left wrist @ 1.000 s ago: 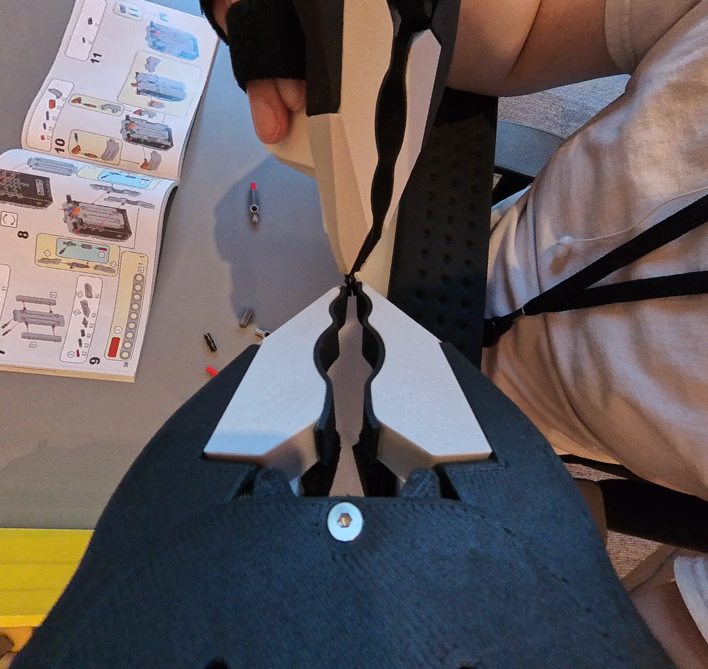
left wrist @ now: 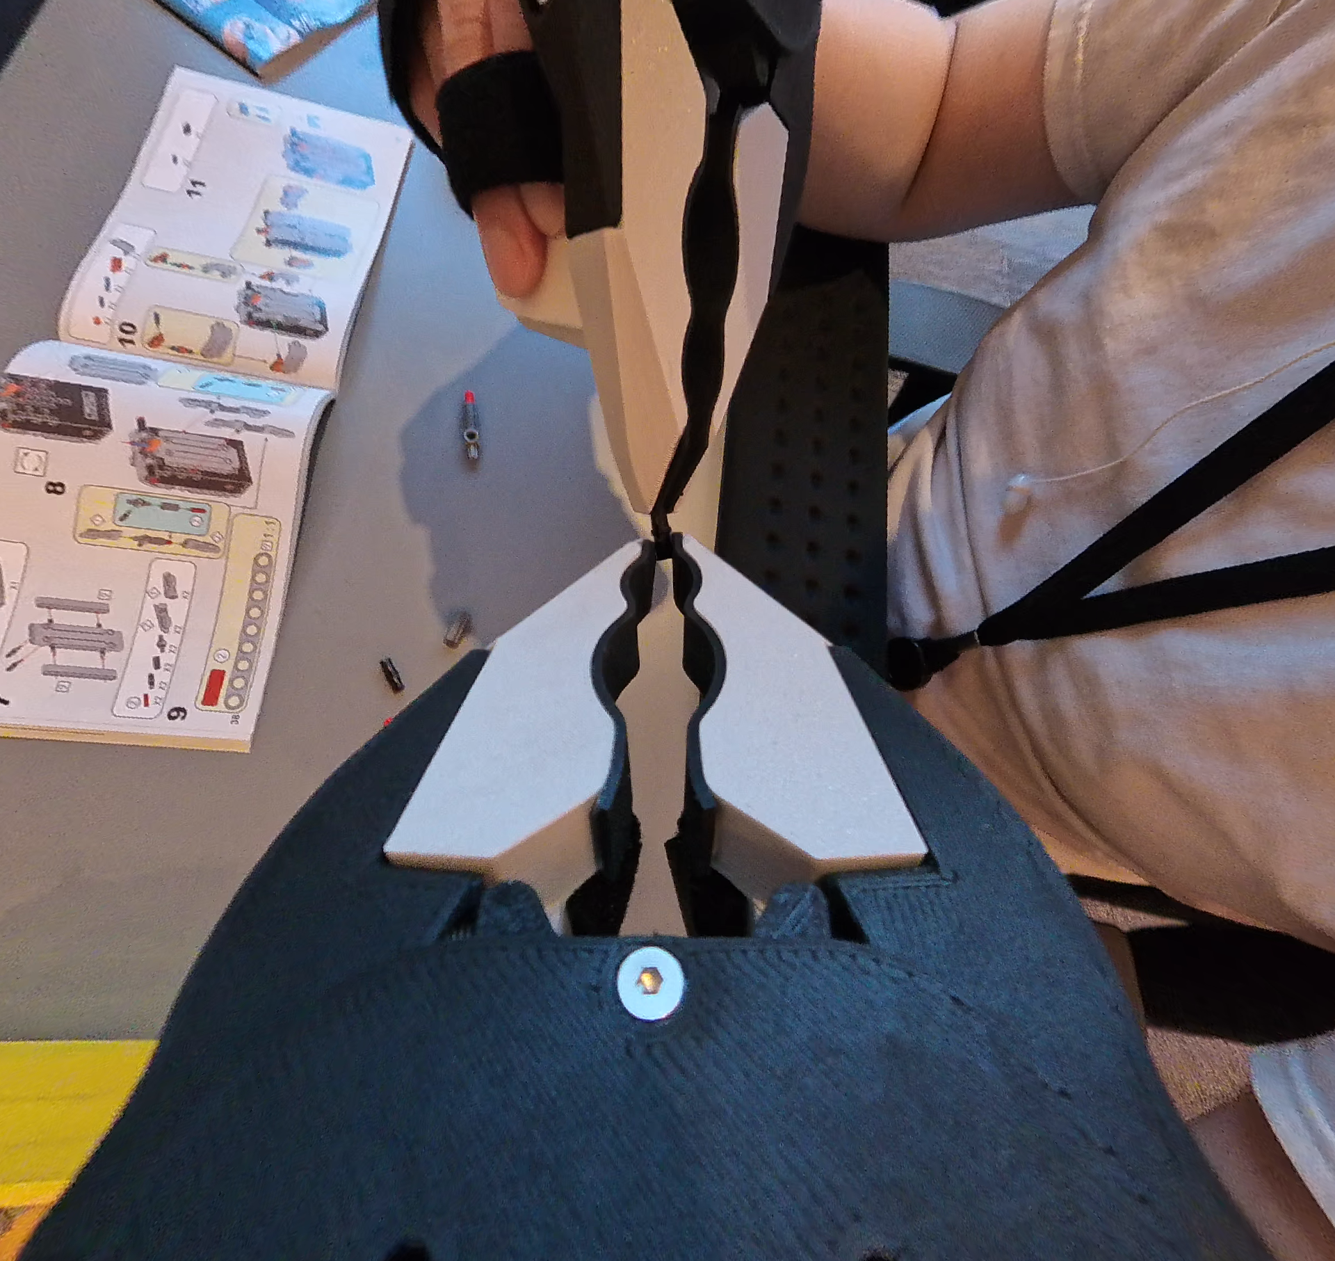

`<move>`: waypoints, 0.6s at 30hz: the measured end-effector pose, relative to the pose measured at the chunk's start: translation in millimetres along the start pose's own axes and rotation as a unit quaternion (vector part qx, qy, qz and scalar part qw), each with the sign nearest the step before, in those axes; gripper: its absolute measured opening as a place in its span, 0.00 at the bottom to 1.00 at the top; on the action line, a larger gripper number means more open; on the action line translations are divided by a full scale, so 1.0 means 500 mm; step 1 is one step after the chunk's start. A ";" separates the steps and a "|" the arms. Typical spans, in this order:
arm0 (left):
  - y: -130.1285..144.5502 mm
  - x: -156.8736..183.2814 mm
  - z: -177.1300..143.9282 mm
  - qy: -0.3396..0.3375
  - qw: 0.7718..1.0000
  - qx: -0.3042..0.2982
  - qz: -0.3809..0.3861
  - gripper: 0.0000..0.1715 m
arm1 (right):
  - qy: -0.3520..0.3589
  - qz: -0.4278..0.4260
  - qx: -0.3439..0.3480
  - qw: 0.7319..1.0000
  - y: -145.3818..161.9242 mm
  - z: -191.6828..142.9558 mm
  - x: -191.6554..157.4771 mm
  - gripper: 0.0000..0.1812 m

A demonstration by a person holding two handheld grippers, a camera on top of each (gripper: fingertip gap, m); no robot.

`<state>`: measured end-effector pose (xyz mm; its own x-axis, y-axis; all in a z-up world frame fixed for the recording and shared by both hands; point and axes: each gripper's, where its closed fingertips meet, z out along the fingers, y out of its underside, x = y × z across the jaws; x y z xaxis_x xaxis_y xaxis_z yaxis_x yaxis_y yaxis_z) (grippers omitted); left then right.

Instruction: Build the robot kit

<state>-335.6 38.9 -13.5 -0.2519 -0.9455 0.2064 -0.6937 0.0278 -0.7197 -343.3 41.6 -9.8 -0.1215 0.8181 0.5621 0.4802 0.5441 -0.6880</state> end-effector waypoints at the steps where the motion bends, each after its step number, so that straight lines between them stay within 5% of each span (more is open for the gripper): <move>1: -0.006 -0.001 -0.004 -0.003 1.000 0.009 -0.001 0.01 | 0.006 0.000 0.000 1.000 -0.001 -0.003 0.004 0.02; 10: -0.069 -0.005 -0.065 -0.036 0.989 0.143 -0.011 0.09 | 0.072 -0.009 0.022 0.997 -0.021 -0.045 0.050 0.02; 18: -0.117 0.001 -0.145 -0.106 0.931 0.348 0.027 0.14 | 0.149 0.015 0.072 0.986 -0.052 -0.098 0.106 0.02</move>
<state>-344.3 60.3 76.8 -0.0838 -0.9937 0.0748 -0.0595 -0.0700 -0.9958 -319.7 61.9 60.2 0.1614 0.7550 0.6355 0.3486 0.5588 -0.7524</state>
